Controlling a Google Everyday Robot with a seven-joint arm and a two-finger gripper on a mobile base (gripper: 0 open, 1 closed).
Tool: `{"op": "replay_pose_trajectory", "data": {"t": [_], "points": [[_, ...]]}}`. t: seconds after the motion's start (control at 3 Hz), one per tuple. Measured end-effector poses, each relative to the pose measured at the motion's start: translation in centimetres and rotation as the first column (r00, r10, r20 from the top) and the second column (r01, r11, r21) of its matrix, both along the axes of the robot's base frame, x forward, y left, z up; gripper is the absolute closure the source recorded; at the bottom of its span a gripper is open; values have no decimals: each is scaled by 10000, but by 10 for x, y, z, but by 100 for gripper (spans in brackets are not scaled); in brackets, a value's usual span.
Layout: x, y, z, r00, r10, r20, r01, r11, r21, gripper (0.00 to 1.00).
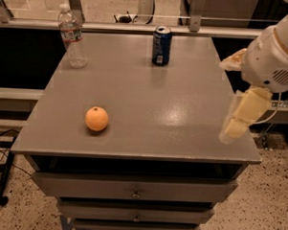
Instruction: Move orange near water bottle
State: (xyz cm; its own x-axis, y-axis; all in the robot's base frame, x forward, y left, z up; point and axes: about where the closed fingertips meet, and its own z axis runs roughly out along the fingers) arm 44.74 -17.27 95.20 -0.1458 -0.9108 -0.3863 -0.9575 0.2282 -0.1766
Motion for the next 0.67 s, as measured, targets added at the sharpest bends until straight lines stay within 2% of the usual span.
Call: {"op": "replay_pose_trajectory", "data": {"t": [0.33, 0.67], "points": [[8, 52, -15, 9949, 958, -317, -883, 9789, 1843, 0], [8, 100, -24, 9811, 1927, -167, -1777, 9320, 3159, 0]]}}
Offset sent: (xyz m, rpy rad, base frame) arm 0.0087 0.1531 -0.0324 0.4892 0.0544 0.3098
